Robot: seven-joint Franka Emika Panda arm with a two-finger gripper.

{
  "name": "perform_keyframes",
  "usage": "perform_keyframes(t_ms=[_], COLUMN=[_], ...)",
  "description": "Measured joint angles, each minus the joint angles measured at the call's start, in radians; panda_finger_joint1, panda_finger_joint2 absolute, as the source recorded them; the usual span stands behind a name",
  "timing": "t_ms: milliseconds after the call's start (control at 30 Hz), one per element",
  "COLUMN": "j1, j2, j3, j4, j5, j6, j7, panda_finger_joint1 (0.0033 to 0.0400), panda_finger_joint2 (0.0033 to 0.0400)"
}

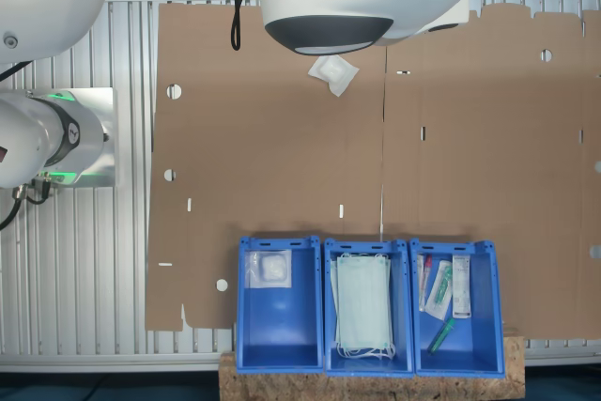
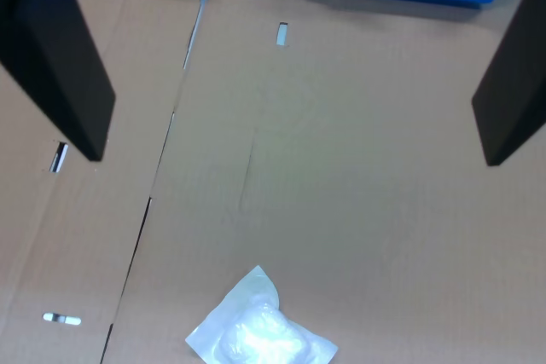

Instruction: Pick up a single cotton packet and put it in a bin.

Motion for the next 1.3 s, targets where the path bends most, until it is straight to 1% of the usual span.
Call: perform_keyframes(t_ms=[933, 1100, 1300], j1=[0.000, 0.000, 0.000], j2=[0.002, 0.018, 0.065], j3=[0.000, 0.000, 0.003], j4=[0.000, 0.000, 0.000], j5=[0.000, 0.000, 0.000], j6=[0.000, 0.000, 0.000], j7=[0.000, 0.000, 0.000], panda_finger_joint1=[0.0400, 0.0400, 0.0400], panda_finger_joint2=[0.0400, 0.0400, 0.0400])
